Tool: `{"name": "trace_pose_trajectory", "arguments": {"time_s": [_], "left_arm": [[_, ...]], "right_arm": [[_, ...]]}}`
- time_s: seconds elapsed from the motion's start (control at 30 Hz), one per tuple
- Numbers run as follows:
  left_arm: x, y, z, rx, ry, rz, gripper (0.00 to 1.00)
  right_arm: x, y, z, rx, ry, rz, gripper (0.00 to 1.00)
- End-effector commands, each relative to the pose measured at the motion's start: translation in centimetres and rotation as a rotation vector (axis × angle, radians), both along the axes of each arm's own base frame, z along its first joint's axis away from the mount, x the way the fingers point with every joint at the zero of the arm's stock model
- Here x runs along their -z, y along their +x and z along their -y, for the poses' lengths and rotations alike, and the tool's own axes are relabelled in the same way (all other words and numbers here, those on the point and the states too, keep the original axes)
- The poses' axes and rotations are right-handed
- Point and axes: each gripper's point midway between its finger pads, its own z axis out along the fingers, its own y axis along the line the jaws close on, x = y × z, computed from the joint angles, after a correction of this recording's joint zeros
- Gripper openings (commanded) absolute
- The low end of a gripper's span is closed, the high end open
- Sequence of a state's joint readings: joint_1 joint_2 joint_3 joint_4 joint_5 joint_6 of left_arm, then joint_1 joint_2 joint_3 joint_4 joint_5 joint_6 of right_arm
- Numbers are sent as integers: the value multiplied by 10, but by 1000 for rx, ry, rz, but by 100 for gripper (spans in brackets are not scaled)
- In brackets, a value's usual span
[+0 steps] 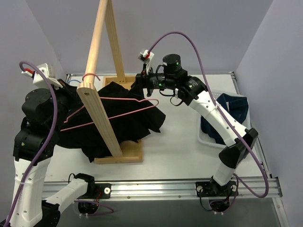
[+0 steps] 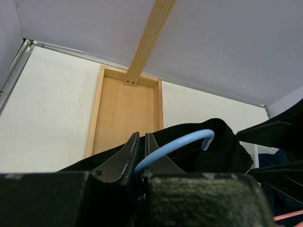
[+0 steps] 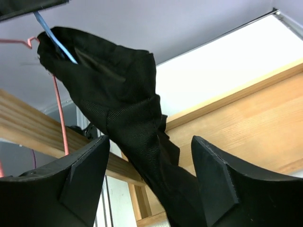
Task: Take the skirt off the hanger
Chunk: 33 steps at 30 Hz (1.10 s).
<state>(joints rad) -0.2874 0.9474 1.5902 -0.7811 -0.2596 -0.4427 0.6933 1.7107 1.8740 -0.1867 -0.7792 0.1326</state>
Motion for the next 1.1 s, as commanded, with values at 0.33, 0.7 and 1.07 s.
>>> {"name": "trace_pose_trajectory", "arguments": {"time_s": [0.33, 0.7, 1.07], "left_arm": [[-31, 8, 10, 33, -57, 103, 2], [-32, 8, 14, 54, -66, 105, 2], [-27, 10, 13, 45, -61, 102, 2]], "right_arm": [[-38, 11, -7, 64, 127, -19, 60], [-25, 19, -29, 54, 111, -58, 53], [-14, 10, -35, 65, 68, -31, 0]]}}
